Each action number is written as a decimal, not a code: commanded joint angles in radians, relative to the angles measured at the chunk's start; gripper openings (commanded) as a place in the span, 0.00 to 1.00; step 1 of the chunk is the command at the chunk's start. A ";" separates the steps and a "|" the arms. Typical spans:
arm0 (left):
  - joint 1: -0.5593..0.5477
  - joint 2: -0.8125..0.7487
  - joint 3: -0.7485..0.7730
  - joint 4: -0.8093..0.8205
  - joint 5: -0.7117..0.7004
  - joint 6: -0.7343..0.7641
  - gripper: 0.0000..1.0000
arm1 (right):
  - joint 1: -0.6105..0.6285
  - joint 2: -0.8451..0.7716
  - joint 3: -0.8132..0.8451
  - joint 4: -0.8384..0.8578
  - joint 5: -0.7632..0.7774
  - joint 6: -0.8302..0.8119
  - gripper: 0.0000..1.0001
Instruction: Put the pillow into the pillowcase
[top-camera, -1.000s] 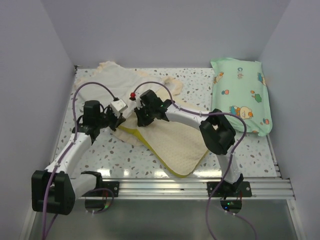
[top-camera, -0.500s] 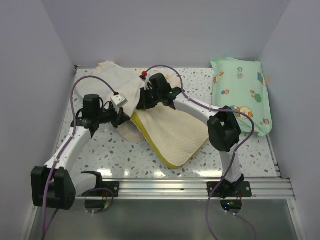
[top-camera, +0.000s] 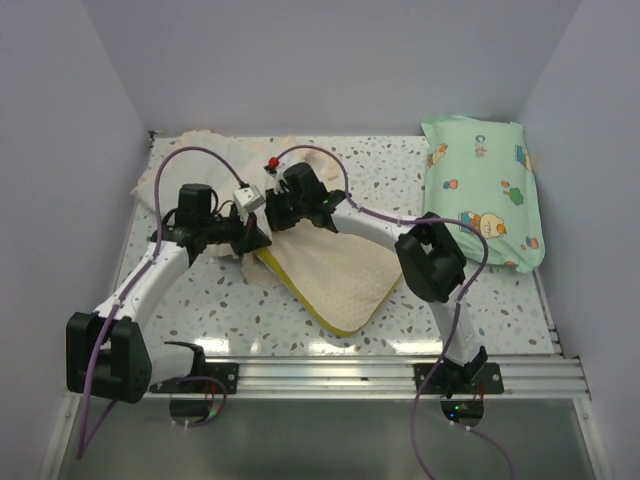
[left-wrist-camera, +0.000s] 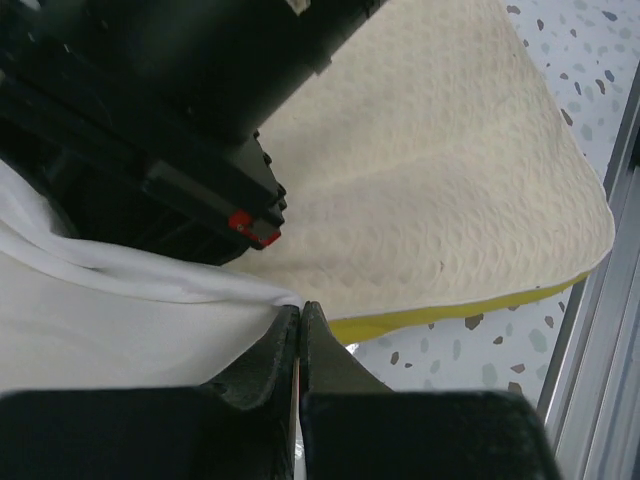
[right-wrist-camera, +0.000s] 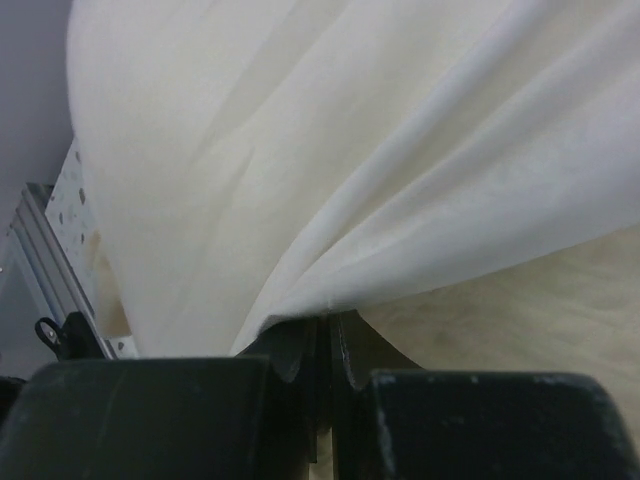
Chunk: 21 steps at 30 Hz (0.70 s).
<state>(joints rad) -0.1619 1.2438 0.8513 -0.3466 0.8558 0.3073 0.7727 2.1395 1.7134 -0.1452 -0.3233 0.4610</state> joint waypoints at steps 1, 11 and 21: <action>-0.015 -0.012 -0.004 -0.043 0.112 -0.017 0.00 | 0.005 0.007 -0.050 0.234 0.044 -0.001 0.00; 0.157 0.011 0.074 -0.206 -0.011 0.089 0.59 | -0.148 -0.306 -0.052 -0.198 -0.103 -0.346 0.73; 0.190 -0.031 0.026 0.026 -0.242 -0.272 0.74 | -0.334 -0.086 0.072 -0.392 0.135 -0.647 0.56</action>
<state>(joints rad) 0.0383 1.2041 0.8711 -0.4248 0.7082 0.1783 0.4225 1.9308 1.7893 -0.3790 -0.2726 -0.0589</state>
